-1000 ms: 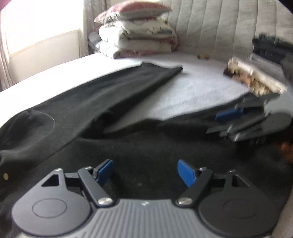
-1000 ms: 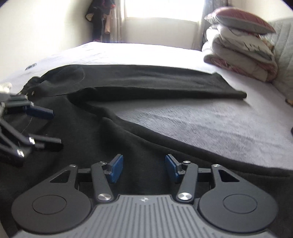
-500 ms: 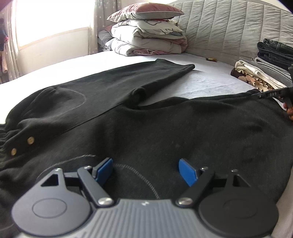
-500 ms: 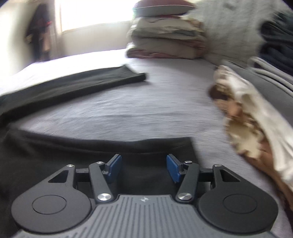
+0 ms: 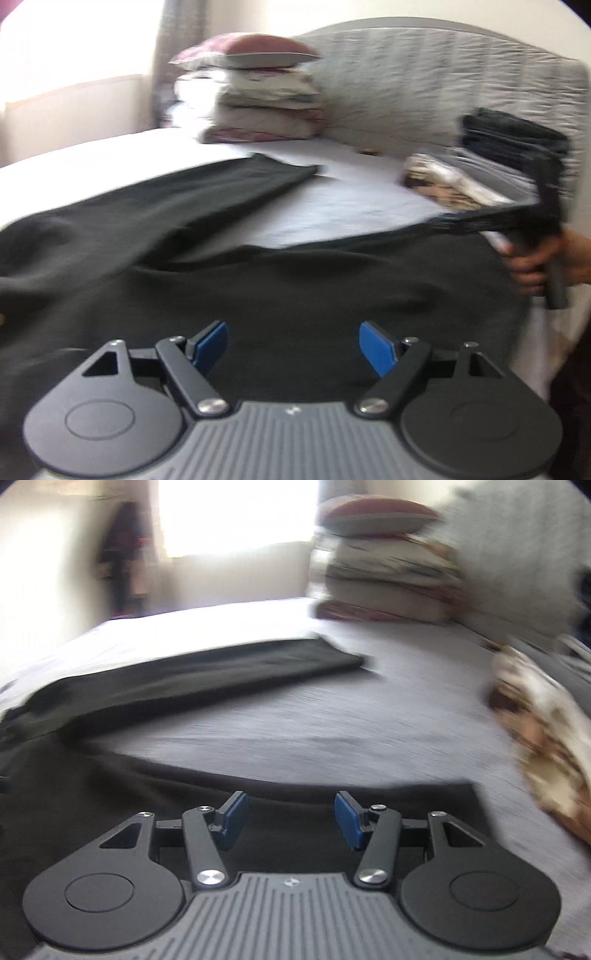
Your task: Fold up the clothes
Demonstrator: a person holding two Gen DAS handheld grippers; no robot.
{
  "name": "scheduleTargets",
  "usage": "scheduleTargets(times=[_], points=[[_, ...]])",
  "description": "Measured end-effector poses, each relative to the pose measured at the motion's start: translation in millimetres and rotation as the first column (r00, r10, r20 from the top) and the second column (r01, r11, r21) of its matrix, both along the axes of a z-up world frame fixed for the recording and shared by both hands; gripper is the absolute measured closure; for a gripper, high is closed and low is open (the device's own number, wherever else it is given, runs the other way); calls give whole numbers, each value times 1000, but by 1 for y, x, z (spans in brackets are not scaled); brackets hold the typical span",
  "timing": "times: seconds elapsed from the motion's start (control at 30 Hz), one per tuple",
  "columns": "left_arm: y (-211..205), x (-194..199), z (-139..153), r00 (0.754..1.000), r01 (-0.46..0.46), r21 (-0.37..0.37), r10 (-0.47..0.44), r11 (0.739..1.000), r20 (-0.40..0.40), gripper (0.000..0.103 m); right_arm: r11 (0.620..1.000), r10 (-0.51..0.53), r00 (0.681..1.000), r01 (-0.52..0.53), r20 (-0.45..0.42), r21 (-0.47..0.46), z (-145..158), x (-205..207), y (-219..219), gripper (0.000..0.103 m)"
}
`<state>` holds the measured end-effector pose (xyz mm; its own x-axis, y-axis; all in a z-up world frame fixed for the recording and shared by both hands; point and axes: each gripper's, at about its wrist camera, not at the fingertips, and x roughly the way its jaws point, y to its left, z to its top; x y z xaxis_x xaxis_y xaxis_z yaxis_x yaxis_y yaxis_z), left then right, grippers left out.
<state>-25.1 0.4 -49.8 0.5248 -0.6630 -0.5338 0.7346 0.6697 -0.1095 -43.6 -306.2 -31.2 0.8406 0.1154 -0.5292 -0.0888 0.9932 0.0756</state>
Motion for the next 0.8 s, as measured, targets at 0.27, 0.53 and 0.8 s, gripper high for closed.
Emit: scheduleTargets(times=[0.27, 0.53, 0.8], points=[[-11, -38, -25, 983, 186, 45, -185, 982, -18, 30, 948, 308, 947, -314, -92, -48, -12, 29, 84, 79], [3, -58, -29, 972, 232, 37, -231, 972, -30, 34, 945, 299, 949, -309, -99, -108, -20, 82, 123, 81], [11, -60, -26, 964, 265, 35, -264, 964, -32, 34, 957, 276, 959, -280, -64, -68, -19, 96, 126, 77]])
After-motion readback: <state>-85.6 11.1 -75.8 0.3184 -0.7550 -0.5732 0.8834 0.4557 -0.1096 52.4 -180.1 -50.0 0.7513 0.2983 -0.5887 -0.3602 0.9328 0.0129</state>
